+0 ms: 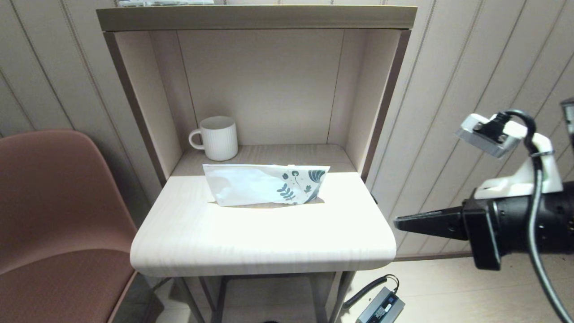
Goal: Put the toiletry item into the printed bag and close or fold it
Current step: Pick up the storage bag
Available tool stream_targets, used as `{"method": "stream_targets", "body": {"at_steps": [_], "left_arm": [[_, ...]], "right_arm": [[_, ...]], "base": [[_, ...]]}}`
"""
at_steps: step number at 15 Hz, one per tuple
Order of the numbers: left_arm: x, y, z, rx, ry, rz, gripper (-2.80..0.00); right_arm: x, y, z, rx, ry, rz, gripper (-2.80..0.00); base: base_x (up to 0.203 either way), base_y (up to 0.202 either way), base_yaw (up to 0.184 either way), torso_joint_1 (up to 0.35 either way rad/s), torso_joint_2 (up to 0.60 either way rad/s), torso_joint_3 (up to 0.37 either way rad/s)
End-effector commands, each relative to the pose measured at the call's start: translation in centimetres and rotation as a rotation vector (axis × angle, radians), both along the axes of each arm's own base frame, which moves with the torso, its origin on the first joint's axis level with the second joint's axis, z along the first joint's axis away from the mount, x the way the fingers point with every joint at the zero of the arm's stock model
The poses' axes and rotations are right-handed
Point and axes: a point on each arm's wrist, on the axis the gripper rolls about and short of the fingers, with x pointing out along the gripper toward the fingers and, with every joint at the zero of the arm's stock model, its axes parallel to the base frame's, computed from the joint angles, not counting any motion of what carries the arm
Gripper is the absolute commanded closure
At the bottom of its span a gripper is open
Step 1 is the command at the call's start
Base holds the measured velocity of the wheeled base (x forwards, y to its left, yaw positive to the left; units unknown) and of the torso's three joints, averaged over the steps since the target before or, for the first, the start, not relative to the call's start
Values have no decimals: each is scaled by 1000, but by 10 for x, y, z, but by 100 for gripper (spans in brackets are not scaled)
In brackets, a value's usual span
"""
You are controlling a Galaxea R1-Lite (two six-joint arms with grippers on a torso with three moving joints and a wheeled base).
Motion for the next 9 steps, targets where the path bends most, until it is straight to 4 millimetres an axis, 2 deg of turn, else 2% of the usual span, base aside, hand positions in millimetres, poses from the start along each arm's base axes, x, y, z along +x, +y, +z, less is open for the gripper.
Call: {"method": "stream_targets", "body": {"at_steps": [1,3,4,9], "left_arm": [[0,0,0,2,3,0,0],[0,0,0,0,2,0,0],[0,0,0,0,1,0,0],[0,0,0,2,5,0,0]], "right_arm": [[37,15,-21,-41,40,2,0],[71,29,-34,-25,-59,1,0],[81,31,-37,-23,-88,-3,0],[95,22,-35,-33,-135,-34,0]], "base": [[0,0,0,0,0,0],[0,0,0,0,0,0],[0,0,0,0,0,0],[0,0,0,0,0,0]]}}
